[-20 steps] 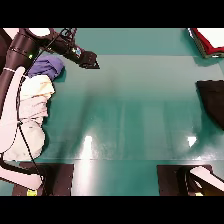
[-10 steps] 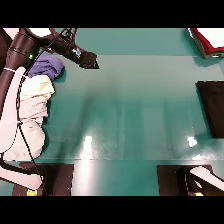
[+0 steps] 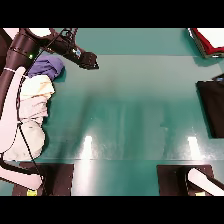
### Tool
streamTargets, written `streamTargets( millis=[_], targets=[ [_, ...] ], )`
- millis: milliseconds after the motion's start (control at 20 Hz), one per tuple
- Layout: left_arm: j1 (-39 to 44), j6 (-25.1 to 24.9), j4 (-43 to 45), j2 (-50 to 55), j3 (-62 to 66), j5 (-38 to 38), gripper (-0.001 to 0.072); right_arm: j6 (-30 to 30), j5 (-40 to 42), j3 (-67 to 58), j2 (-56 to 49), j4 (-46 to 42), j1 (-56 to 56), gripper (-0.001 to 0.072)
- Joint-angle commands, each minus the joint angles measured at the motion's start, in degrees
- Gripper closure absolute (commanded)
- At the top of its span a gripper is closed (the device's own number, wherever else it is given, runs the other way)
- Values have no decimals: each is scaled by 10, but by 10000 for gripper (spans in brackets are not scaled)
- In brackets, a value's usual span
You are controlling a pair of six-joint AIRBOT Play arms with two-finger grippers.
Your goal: Fold the shirts.
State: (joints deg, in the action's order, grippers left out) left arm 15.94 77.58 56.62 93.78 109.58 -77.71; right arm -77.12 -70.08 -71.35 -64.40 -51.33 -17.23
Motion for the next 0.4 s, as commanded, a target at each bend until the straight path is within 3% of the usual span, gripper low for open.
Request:
streamTargets(
  millis=[0, 350],
  targets=[
    [0, 0, -2, 0, 0, -2, 681, 1, 12, -37, 0, 16, 122, 688],
    [0, 0, -2, 0, 0, -2, 681, 0, 0, -80, -1, 18, 168, 688]
  ],
)
